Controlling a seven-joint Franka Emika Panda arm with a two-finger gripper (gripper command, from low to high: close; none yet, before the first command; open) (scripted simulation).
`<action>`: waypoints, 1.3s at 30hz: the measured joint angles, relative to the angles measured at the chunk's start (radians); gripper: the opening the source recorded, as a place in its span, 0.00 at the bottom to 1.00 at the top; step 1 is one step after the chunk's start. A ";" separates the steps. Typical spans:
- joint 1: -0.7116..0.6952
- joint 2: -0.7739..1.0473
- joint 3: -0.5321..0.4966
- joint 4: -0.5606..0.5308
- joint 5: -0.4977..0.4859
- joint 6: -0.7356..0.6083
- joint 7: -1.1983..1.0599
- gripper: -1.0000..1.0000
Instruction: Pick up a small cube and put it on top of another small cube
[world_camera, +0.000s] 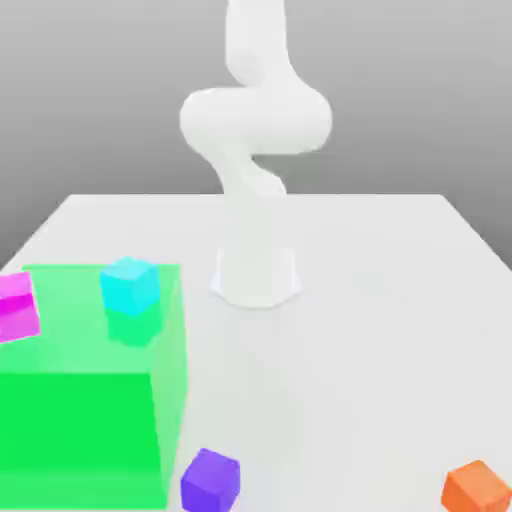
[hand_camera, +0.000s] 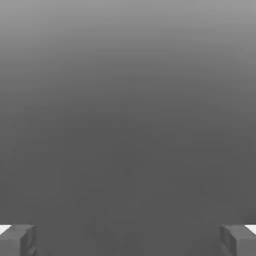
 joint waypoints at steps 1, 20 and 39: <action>-0.011 0.027 0.006 -0.004 0.013 0.011 0.040 0.50; -0.191 0.504 0.148 -0.080 0.107 0.197 0.830 0.50; -0.166 0.985 0.067 -0.154 -0.071 0.399 1.795 0.50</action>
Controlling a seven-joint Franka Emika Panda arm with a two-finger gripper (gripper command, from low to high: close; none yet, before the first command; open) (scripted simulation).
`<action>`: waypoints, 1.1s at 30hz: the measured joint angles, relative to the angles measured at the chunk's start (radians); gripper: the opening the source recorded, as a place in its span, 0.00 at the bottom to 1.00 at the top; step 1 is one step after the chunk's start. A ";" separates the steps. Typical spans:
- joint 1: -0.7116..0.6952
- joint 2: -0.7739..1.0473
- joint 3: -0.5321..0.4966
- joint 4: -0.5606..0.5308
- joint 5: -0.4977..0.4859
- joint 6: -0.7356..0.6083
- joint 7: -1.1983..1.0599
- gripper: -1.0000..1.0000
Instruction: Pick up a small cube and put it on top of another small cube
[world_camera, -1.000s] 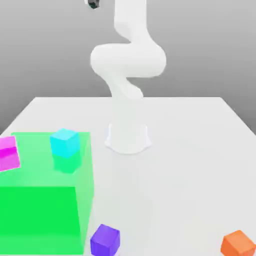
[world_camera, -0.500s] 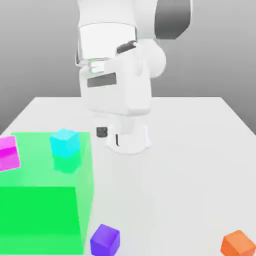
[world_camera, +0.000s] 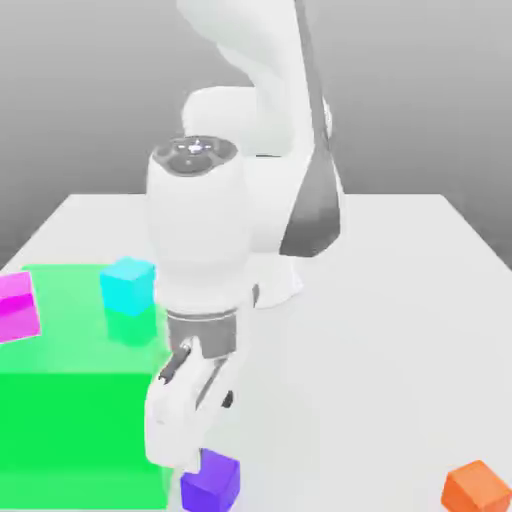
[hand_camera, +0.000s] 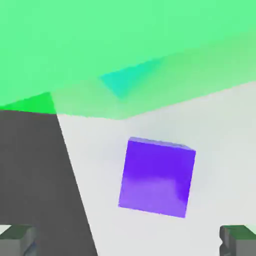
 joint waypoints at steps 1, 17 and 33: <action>0.009 0.033 -0.011 0.004 -0.005 0.023 0.018 0.50; 0.023 0.023 -0.018 0.002 0.000 0.012 0.029 0.00; 0.434 0.170 0.131 0.251 -0.129 -0.103 0.209 1.00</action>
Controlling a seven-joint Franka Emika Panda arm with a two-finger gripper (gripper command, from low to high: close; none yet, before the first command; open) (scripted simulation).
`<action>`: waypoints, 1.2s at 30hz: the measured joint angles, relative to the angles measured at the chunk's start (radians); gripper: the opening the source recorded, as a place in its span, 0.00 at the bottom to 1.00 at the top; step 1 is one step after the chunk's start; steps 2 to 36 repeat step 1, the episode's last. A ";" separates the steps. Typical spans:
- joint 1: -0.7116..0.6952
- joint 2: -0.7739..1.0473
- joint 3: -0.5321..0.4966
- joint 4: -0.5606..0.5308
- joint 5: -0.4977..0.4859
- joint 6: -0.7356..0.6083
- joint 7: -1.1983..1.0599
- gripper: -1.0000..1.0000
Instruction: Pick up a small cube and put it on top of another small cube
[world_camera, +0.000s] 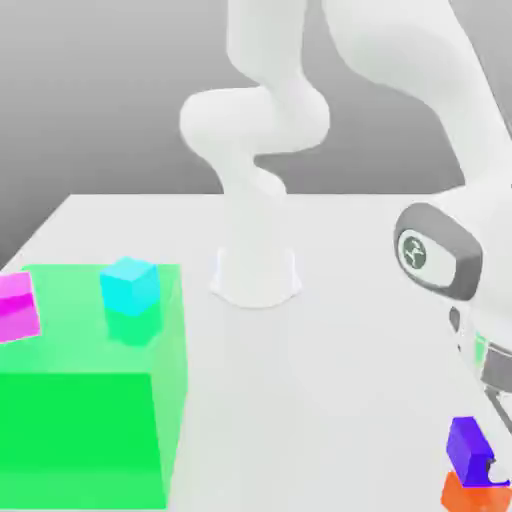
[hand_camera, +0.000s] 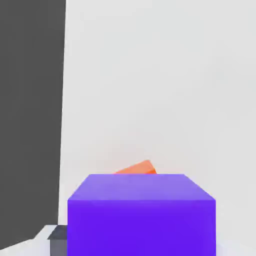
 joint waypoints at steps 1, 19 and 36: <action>0.000 0.000 0.000 0.000 0.000 0.000 0.000 1.00; 0.000 0.000 0.000 0.000 0.000 0.000 0.000 1.00; 0.000 0.000 0.000 0.000 0.000 0.000 0.000 1.00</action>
